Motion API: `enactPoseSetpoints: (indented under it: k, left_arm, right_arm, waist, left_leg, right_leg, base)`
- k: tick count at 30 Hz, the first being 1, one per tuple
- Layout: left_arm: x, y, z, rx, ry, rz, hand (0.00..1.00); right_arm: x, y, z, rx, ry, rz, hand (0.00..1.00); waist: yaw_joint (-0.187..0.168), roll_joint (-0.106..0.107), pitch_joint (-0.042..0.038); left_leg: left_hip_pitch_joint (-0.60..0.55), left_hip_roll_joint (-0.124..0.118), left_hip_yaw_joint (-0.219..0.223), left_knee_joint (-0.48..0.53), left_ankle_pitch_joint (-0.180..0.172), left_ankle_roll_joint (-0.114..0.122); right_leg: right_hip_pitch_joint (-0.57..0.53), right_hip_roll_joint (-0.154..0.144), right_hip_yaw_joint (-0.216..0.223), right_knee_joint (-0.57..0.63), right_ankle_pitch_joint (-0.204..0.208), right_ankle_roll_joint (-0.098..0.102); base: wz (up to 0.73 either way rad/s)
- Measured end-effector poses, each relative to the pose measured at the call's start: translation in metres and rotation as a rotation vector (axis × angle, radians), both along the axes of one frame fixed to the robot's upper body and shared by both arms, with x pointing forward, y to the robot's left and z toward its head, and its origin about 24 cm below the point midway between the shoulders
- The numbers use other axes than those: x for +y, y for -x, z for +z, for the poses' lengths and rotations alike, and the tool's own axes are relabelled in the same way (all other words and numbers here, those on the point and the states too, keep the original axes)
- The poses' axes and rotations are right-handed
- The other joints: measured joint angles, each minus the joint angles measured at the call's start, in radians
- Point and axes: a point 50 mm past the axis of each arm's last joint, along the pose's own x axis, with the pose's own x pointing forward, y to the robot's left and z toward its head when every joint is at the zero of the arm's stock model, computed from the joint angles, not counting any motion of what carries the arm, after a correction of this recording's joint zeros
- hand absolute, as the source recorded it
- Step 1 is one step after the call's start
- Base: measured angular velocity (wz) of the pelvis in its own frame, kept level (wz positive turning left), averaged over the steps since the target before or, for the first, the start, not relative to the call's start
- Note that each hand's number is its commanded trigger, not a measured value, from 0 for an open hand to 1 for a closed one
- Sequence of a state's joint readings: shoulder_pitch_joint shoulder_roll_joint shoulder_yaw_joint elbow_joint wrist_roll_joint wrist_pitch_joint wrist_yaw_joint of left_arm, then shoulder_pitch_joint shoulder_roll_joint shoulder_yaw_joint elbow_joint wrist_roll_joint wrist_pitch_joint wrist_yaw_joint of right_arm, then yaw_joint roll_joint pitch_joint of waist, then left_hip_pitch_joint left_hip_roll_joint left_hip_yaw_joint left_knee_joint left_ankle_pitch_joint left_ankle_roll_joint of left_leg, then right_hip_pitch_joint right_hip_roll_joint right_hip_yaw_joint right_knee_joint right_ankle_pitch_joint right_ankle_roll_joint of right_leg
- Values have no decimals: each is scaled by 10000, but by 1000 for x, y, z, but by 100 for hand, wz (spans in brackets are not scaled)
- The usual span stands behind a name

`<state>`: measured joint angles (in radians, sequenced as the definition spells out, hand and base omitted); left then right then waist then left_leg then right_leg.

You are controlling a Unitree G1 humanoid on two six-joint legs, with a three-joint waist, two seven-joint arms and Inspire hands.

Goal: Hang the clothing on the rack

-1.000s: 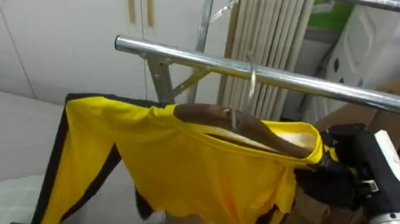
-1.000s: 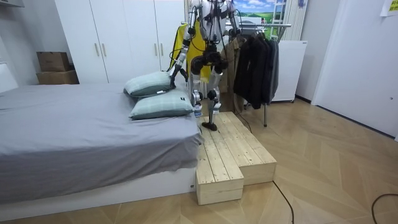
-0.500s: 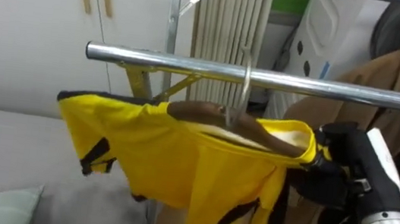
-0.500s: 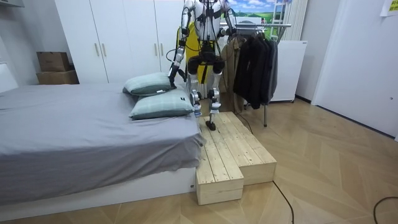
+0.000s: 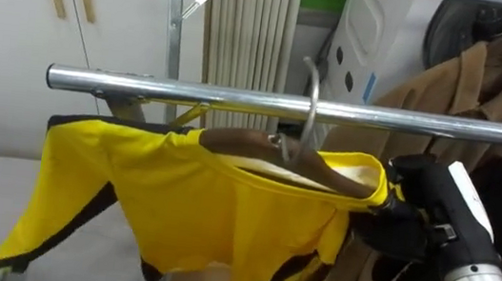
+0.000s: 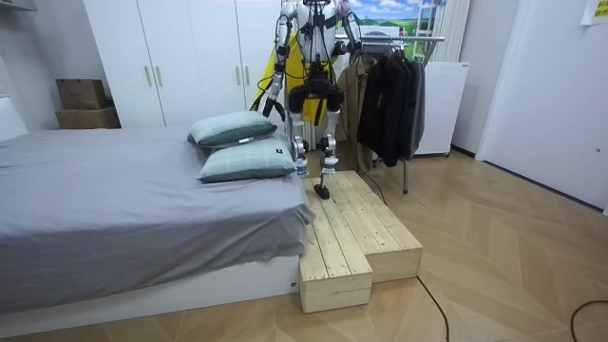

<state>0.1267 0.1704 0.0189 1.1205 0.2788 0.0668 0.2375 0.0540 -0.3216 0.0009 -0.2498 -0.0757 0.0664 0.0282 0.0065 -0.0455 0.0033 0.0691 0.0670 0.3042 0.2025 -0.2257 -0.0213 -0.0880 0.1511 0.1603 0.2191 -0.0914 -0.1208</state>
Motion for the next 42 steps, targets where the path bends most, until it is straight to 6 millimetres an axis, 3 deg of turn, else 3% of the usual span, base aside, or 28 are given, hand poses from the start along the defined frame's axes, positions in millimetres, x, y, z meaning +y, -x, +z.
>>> enactPoseSetpoints:
  k: [8, 12, 18, 36, 42]
  left_arm:
    - [3, 1, 2, -356, -291, 187, 0]
    - [3, 9, 1, -198, -308, 257, 0]
    - [3, 16, 0, -49, -304, 283, 0]
    - [3, 3, 4, -635, -274, 213, 0]
    - [4, -1, 7, -914, -180, 194, 0]
  right_arm:
    - [2, -4, 6, -93, -95, 414, 100]
    - [0, -3, 7, -26, -967, 620, 100]
    - [-2, -4, 2, 255, -1430, 674, 100]
    - [-28, -12, -71, 3538, -2941, 5, 100]
    - [-34, -7, -90, 4319, -3192, -377, 100]
  waist:
    - [144, -6, -10]
    - [255, -1, -10]
    - [274, -38, -3]
    - [324, -157, 7]
    - [337, -213, 40]
  left_leg:
    - [148, 9, 63, -183, 2, -5]
    - [152, 38, 11, -182, 7, -19]
    - [311, 44, -80, -164, 7, -26]
    - [474, 71, -121, -205, 6, -36]
    - [630, 66, -373, -198, -37, -107]
  right_leg:
    - [40, 58, 63, -4, -3, -2]
    - [109, 60, 14, -162, 16, -34]
    - [310, 70, 2, -168, -17, -65]
    - [488, 49, -200, -163, -40, -105]
    - [666, 58, -234, -176, -131, -141]
  base:
    - [-4]
    - [4]
    - [2]
    - [1]
    - [3]
